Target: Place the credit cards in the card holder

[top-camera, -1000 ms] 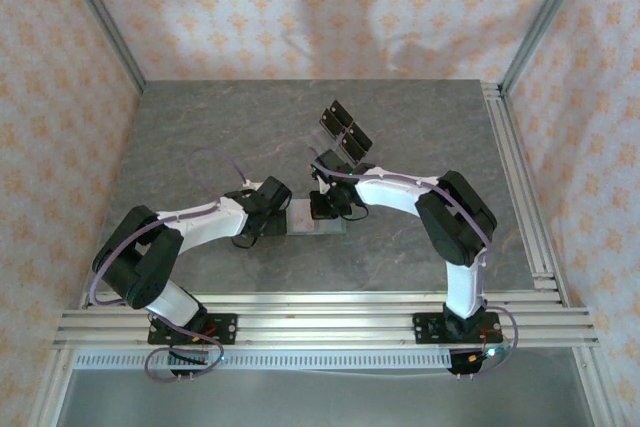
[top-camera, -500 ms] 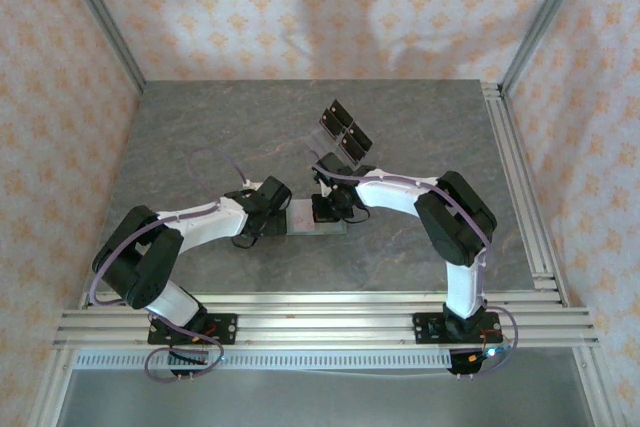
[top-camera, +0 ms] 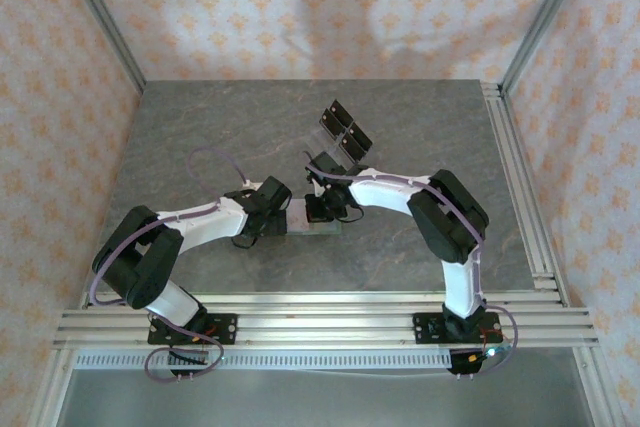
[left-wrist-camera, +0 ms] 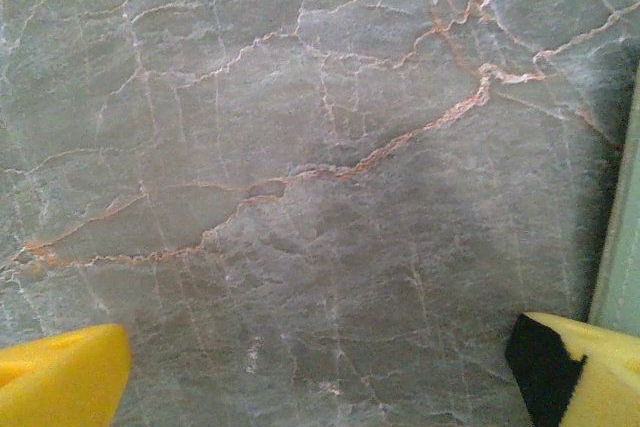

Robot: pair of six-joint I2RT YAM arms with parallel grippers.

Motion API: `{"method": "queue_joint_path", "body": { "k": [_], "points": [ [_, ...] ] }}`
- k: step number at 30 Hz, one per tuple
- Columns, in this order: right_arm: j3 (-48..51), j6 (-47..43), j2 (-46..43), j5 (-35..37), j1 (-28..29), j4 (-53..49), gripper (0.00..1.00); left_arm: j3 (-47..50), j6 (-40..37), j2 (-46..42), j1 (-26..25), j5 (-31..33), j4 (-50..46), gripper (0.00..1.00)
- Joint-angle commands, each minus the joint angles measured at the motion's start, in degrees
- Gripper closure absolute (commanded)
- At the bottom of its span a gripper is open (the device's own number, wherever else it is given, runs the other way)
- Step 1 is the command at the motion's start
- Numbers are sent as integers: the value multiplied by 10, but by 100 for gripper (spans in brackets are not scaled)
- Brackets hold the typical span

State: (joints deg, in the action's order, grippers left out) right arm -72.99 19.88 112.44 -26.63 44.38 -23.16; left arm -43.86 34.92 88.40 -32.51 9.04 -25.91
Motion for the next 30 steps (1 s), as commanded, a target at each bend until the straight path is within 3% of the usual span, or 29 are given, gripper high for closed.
{"method": "queue_joint_path", "body": {
  "k": [1,8,13,16,24,30],
  "points": [
    [-16,5,10,-7,7,-4,100,9,4,7,3,-10,15,0],
    [-10,3,-30,8,5,-16,99,-1,7,-15,3,-4,-2,0],
    [25,13,-89,28,-8,-18,80,-27,10,-59,4,13,-35,0],
    [42,17,-104,36,-14,-19,75,-44,4,-70,5,23,-48,0],
    [86,24,-101,51,-23,-1,74,-79,-24,-57,15,55,-48,0],
    [114,31,-99,59,-27,13,75,-66,-69,-54,16,57,18,0]
  ]
}}
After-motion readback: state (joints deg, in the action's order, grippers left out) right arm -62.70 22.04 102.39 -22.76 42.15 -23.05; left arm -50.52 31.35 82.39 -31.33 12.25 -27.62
